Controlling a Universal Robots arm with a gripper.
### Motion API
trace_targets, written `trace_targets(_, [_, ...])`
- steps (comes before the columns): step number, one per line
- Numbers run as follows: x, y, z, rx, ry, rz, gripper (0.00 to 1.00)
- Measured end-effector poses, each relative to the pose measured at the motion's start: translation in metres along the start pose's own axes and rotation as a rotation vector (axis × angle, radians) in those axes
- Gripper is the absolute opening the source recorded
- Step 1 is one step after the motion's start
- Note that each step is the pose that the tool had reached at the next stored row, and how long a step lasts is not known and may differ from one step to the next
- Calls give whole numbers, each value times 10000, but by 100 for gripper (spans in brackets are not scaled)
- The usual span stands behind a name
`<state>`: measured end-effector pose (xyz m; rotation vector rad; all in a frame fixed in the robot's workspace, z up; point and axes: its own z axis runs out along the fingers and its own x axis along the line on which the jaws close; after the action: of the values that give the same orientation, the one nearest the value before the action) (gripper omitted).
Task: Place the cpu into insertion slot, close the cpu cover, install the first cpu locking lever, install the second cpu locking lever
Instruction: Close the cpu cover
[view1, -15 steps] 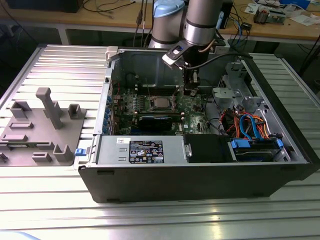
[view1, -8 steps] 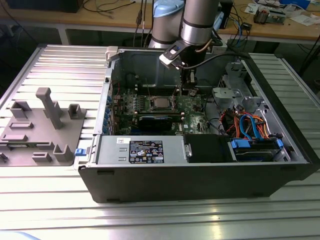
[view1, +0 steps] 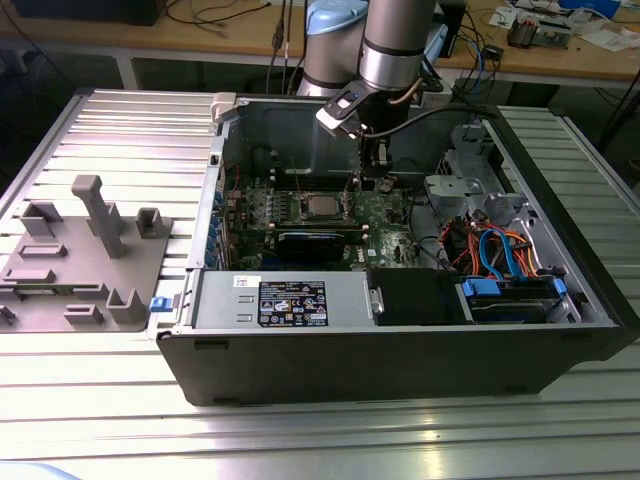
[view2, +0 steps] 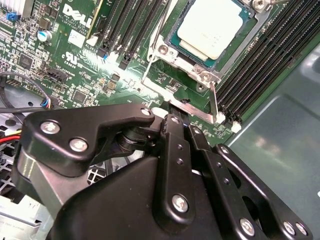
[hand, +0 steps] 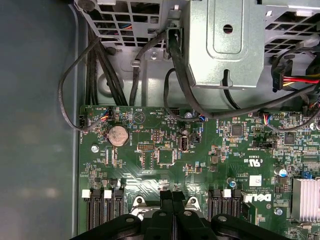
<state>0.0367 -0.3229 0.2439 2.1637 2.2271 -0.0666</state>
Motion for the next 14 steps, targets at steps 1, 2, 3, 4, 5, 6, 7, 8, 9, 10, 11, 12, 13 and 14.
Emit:
trace_targets(1, [0,0,0,0,0,0,11])
trace_targets(2, [0,-3,0,1,-1,2,11])
trace_targets(3, [0,-7,0,0,-1,3,11])
trace_targets(4, [0,-10,0,0,-1,1,11])
trace_targets(5, [0,-18,0,0,0,0,11])
trace_targets(6, [1,-23,0,0,0,0,11])
trace_targets(7, [1,-30,0,0,0,1,11])
trace_targets(8, [1,-33,0,0,0,1,11])
trace_targets(9, [1,-35,0,0,0,0,11])
trace_targets(10, [1,-39,0,0,0,0,11])
trace_targets(11, [1,-46,0,0,0,0,11])
trace_targets(12, [2,-55,0,0,0,0,11])
trace_targets(13, [2,-63,0,0,0,0,11])
trace_targets(14, [2,-70,0,0,0,0,11])
